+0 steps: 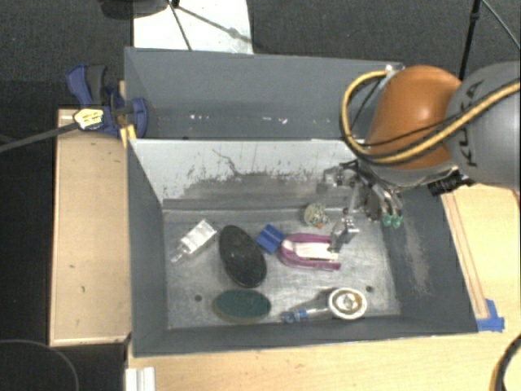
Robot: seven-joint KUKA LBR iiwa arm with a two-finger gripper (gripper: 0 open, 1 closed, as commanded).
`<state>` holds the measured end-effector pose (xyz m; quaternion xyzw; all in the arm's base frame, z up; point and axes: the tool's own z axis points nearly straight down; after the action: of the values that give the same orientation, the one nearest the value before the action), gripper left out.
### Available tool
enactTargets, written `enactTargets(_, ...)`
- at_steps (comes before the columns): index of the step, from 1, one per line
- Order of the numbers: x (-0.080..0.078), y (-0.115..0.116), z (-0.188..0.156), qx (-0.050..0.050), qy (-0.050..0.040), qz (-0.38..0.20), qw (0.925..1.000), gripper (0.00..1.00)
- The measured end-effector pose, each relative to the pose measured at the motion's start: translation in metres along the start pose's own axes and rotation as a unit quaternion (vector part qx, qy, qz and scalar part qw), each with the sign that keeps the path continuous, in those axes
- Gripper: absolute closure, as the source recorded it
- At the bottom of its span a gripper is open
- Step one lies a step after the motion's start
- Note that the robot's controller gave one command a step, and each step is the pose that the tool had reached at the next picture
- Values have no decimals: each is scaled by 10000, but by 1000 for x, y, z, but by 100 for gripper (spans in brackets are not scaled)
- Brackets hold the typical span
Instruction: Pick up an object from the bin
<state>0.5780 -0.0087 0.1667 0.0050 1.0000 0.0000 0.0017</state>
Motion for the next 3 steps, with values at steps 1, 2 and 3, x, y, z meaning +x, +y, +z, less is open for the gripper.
enactTargets(1,16,10,91,-28,-122,895,9959,0)
enactTargets(2,13,10,87,-37,-161,885,9959,100)
enactTargets(3,22,30,-35,-9,-39,647,9979,100)
